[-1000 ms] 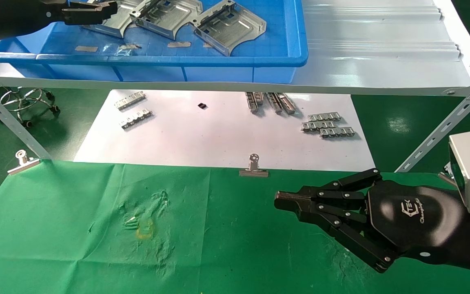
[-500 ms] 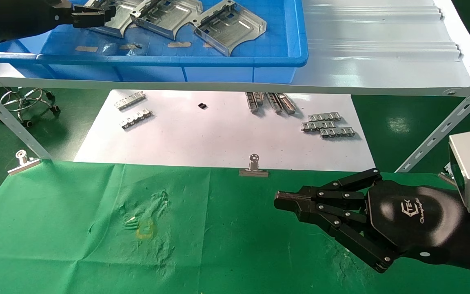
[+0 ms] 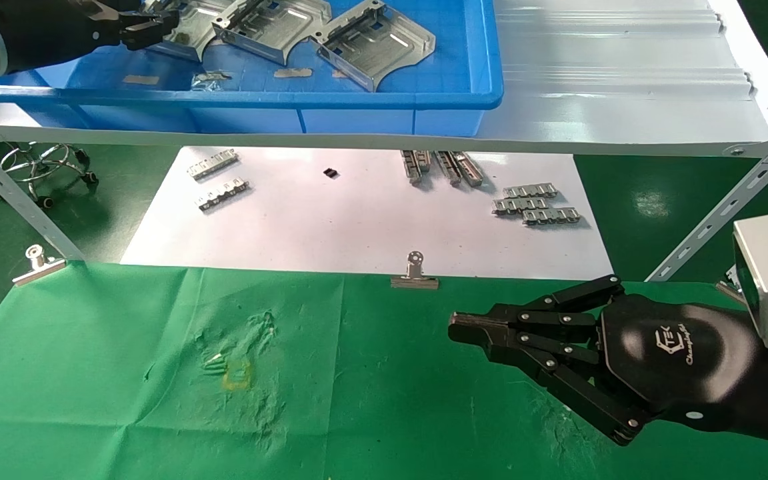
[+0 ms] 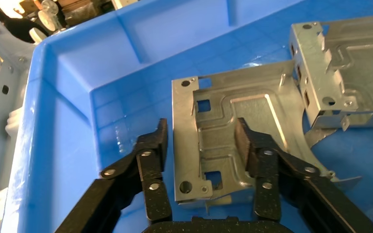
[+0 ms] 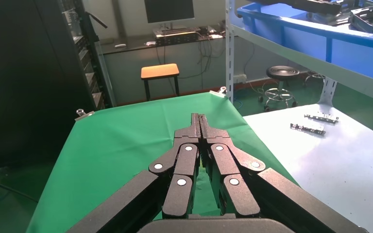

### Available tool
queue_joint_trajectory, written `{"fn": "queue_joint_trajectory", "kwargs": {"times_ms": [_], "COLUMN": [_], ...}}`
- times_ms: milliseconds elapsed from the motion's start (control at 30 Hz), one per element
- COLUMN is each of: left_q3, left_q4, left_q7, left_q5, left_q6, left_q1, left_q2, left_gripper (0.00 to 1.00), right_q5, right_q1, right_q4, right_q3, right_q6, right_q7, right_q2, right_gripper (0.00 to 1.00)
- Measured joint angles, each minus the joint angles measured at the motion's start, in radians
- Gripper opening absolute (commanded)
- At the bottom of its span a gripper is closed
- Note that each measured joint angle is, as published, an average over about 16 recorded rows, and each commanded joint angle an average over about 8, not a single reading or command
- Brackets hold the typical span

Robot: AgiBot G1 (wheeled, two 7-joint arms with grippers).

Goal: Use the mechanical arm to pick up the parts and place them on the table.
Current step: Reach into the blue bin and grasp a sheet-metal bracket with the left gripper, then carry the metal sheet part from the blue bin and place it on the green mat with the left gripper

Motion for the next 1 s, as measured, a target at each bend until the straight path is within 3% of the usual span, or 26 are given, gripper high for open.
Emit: {"fn": "queue_joint_trajectory", "kwargs": {"times_ms": [767,1000], "left_q3": [-0.011,-0.037], "left_q4": [-0.03,-0.056], "left_q7": [0.059,0.106], "left_q5": [-0.016,-0.053], "left_q6": [-0.043,0.007], "left_q1": [-0.004,-0.004], "left_q2": [-0.014,-0.036], "left_gripper": [0.0,0.0], "right_q5": [0.0,0.0], "right_q1": [0.0,0.0], "right_q4": [0.0,0.0], "right_q3": [0.0,0.0], "right_q6": [0.0,0.0], "right_q7": [0.0,0.0], "right_q2": [0.0,0.0], "right_gripper": [0.0,0.0]}}
